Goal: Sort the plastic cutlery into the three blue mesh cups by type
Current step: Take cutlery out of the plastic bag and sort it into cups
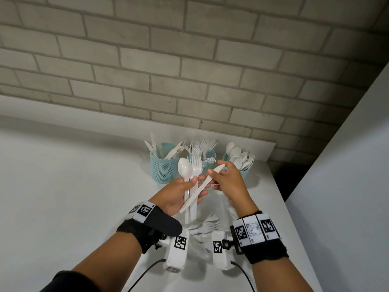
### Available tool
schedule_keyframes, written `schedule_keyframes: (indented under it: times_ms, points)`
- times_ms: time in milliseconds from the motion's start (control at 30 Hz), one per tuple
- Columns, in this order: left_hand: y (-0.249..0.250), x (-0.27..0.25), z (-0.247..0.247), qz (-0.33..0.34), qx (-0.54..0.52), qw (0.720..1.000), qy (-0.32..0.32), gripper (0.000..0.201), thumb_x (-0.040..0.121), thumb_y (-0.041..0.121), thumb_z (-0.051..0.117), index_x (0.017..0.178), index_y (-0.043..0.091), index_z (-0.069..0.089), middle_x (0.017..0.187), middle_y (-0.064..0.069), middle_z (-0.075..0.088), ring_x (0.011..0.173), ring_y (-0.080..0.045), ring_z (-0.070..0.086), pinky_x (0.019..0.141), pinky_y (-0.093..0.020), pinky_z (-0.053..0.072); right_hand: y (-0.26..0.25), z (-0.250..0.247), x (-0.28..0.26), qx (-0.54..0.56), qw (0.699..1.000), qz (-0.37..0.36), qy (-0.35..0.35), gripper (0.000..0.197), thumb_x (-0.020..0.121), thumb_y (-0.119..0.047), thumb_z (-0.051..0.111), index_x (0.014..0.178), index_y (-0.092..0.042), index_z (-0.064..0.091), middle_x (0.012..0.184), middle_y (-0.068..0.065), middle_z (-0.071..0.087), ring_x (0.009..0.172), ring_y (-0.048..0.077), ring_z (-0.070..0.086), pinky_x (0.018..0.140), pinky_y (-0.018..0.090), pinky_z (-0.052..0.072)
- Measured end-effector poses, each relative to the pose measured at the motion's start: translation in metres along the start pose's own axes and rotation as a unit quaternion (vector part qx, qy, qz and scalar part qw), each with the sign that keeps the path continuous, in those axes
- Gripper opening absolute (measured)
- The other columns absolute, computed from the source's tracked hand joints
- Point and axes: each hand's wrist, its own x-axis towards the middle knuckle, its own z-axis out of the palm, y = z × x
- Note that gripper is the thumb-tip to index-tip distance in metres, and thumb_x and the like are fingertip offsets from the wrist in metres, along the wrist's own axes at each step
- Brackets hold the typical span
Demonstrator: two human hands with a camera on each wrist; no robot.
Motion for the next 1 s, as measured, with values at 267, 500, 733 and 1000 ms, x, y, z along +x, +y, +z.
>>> schedule_keyframes:
  times_ms: [267, 500, 733, 1000]
  points:
    - [0.008, -0.005, -0.004, 0.076, -0.084, 0.991, 0.067, 0.020, 0.099, 0.026, 0.042, 0.106, 0.019, 0.059, 0.085, -0.002, 0.067, 0.079, -0.015, 0.062, 0.080, -0.032, 0.049, -0.066, 0.003, 0.034, 0.034, 0.985, -0.148, 0.083, 0.019, 0.091, -0.007, 0.056, 0.104, -0.017, 0.045, 0.078, 0.005, 0.066, 0.048, 0.001, 0.059, 0.044, 0.015, 0.046]
    - [0.013, -0.003, -0.017, 0.120, -0.174, 0.971, 0.110, 0.022, 0.101, 0.014, 0.036, 0.108, 0.012, 0.056, 0.070, 0.001, 0.046, 0.059, -0.010, 0.045, 0.065, -0.026, 0.041, -0.087, 0.047, 0.062, 0.039, 0.954, -0.259, 0.145, 0.016, 0.097, -0.012, 0.046, 0.087, -0.025, 0.045, 0.085, 0.011, 0.067, 0.070, 0.021, 0.064, 0.058, 0.024, 0.052]
    - [0.011, -0.007, -0.025, 0.126, -0.165, 0.973, 0.097, 0.029, 0.095, -0.002, 0.038, 0.116, 0.010, 0.053, 0.081, -0.001, 0.054, 0.068, -0.011, 0.051, 0.070, -0.027, 0.045, -0.047, 0.093, 0.079, -0.278, 0.912, -0.301, 0.035, 0.024, 0.100, -0.026, 0.038, 0.099, -0.014, 0.059, 0.086, 0.014, 0.064, 0.075, 0.026, 0.056, 0.061, 0.027, 0.035]
    - [0.008, -0.014, -0.029, 0.137, -0.138, 0.976, 0.095, 0.025, 0.097, 0.003, 0.043, 0.116, 0.013, 0.056, 0.104, -0.002, 0.069, 0.082, -0.012, 0.064, 0.078, -0.028, 0.051, -0.035, 0.090, 0.078, -0.447, 0.872, -0.190, -0.064, 0.030, 0.098, -0.028, 0.041, 0.111, -0.025, 0.068, 0.138, 0.006, 0.046, 0.126, 0.030, 0.028, 0.100, 0.038, 0.025]
